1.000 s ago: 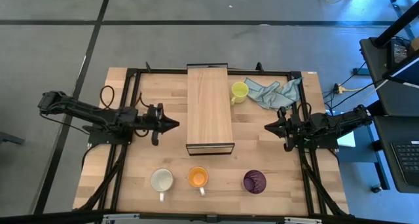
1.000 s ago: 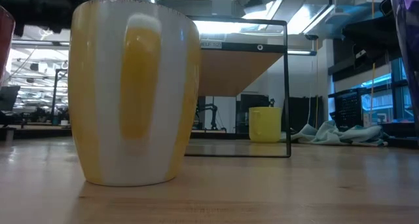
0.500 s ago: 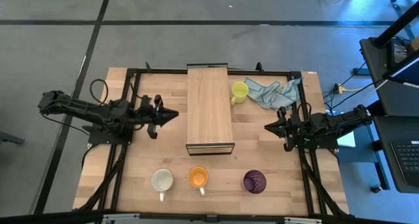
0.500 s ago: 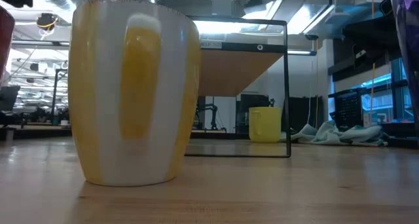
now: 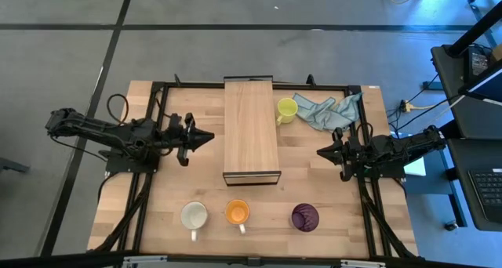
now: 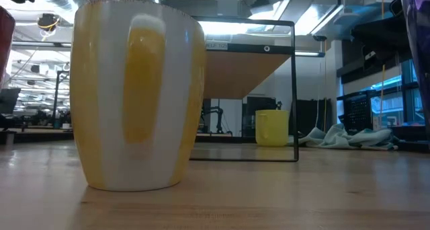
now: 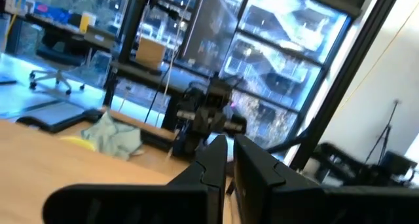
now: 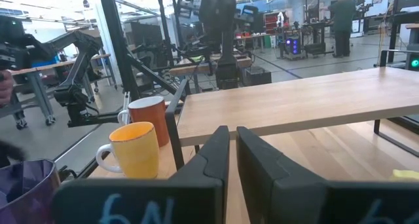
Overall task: Stack small to large cups/mugs on shelf
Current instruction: Put the orange mug on the shelf
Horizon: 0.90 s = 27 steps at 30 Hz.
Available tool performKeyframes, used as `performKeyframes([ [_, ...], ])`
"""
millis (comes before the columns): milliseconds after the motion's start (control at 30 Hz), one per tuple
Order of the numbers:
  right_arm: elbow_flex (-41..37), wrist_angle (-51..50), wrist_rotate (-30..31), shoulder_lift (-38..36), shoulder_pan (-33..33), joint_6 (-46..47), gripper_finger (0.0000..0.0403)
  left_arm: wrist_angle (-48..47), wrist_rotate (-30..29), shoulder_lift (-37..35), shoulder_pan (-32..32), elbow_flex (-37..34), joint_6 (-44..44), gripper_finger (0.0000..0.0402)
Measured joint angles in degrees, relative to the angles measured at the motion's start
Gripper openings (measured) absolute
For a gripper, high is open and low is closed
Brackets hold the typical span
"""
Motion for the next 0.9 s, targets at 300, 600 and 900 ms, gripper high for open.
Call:
performKeyframes([
  [300, 0.0, 0.0, 0.0, -0.01, 0.0, 0.04, 0.0032, -26.16, 5.32, 0.01, 0.0, 0.0, 7.83, 0.0023],
  [600, -0.02, 0.0, 0.0, -0.02, 0.0, 0.07, 0.0032, -33.23, 10.64, 0.04, -0.03, 0.0, 8.41, 0.0023],
  [900, -0.02, 0.0, 0.0, -0.02, 0.0, 0.0, 0.0032, -33.0, 4.68, 0.04, 0.0, 0.0, 8.24, 0.0023],
])
